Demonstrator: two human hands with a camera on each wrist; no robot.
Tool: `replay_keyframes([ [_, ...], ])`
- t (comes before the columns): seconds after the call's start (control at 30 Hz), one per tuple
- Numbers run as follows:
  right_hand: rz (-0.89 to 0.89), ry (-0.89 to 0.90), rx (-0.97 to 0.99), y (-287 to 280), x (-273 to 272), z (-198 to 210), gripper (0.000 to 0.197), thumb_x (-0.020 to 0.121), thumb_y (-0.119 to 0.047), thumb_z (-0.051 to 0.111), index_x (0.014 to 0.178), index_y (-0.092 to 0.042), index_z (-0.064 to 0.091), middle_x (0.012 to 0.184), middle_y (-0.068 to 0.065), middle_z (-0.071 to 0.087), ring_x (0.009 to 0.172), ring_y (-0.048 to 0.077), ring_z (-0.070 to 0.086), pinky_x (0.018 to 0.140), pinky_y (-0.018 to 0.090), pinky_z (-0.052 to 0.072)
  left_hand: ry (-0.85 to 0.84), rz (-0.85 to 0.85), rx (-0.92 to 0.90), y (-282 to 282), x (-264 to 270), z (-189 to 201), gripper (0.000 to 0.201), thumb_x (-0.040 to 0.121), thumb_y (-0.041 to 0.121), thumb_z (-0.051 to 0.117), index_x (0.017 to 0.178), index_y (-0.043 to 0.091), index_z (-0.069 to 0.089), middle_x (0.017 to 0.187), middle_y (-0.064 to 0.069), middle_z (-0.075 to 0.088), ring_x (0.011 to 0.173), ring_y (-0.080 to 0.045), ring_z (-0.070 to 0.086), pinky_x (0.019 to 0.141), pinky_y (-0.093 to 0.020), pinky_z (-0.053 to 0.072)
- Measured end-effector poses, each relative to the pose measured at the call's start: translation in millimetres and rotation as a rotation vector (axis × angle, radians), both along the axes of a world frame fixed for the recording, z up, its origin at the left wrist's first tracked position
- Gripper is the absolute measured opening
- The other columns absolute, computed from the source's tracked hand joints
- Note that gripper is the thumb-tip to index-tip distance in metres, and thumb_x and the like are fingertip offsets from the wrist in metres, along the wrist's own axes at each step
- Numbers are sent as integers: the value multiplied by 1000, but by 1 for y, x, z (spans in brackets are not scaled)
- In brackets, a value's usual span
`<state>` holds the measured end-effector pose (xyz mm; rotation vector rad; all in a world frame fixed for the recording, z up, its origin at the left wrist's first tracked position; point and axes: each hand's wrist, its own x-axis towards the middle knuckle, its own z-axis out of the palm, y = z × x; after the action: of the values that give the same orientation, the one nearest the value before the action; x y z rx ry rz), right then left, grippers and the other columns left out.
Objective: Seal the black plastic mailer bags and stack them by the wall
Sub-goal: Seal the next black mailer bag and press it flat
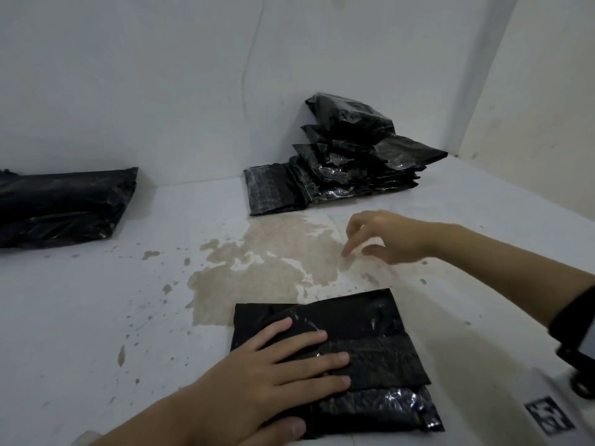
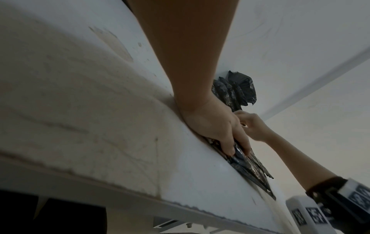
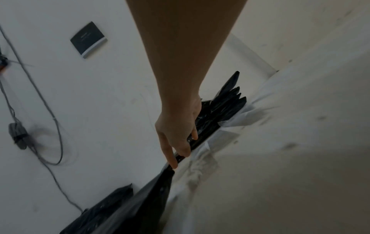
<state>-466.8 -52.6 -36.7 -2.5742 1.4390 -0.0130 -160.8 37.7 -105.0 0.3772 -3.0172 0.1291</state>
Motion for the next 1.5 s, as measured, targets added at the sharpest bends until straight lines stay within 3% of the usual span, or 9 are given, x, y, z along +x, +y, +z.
replay_keyframes([
  [0.13, 39, 78, 36, 27, -6, -12, 53, 90, 6, 44, 123, -30, 63, 121, -8, 38, 115, 6, 37, 97, 18, 33, 22, -14, 35, 2, -1, 1, 48, 103, 42, 17, 150, 33, 24, 157, 17, 19, 146, -13, 17, 113, -42, 16],
  [0.27, 63, 132, -28, 35, -10, -11, 47, 92, 1, 45, 123, -29, 64, 131, -2, 42, 118, 9, 39, 96, 20, 34, 31, -29, 53, 2, -1, 2, 48, 104, 42, 16, 150, 33, 23, 157, 17, 19, 146, -13, 16, 113, -41, 15],
  [0.63, 147, 168, -142, 35, -8, -9, 18, 91, -13, 60, 102, -21, 71, 115, -1, 52, 98, 16, 53, 79, 23, 35, 57, -39, 42, 1, -1, -1, 49, 103, 43, 16, 150, 32, 27, 157, 16, 21, 146, -14, 19, 114, -42, 16],
  [0.7, 191, 148, -183, 35, -7, -10, 16, 88, -12, 64, 99, -20, 71, 111, 1, 54, 94, 19, 55, 75, 27, 40, 61, -41, 41, 1, -1, -1, 49, 104, 43, 16, 149, 32, 27, 157, 16, 22, 146, -14, 19, 113, -43, 17],
  [0.83, 150, 103, -103, 42, -13, -9, 30, 91, -10, 59, 115, -26, 69, 118, -2, 52, 109, 12, 49, 86, 26, 44, 63, -46, 25, 0, 0, -2, 49, 103, 42, 17, 149, 31, 28, 156, 15, 23, 145, -15, 21, 113, -43, 18],
  [0.93, 150, 111, -67, 49, -18, -14, 38, 93, -8, 52, 122, -28, 65, 123, 0, 52, 112, 16, 50, 86, 27, 44, 50, -48, -12, -1, 0, -4, 49, 103, 43, 17, 150, 31, 27, 157, 15, 22, 145, -15, 21, 113, -42, 19],
  [1.13, 153, 74, -152, 56, -22, -15, 32, 93, -13, 51, 116, -23, 69, 112, 4, 58, 98, 17, 55, 75, 22, 38, 80, -93, -12, 0, 2, -3, 48, 104, 41, 15, 149, 31, 27, 155, 15, 26, 144, -16, 25, 112, -43, 23],
  [1.3, 130, 141, -138, 54, -17, -11, 27, 95, -13, 50, 112, -20, 70, 112, 1, 55, 101, 18, 55, 77, 29, 46, 54, -125, -45, 1, 12, -4, 48, 104, 41, 16, 150, 31, 25, 155, 15, 26, 144, -17, 26, 112, -42, 24],
  [1.5, 108, 263, -132, 54, -9, -15, 47, 97, -7, 41, 138, -28, 49, 127, 0, 45, 111, 18, 48, 83, 32, 46, 61, -104, -8, 7, 25, 2, 47, 105, 39, 17, 150, 30, 27, 155, 15, 27, 144, -16, 25, 112, -42, 22],
])
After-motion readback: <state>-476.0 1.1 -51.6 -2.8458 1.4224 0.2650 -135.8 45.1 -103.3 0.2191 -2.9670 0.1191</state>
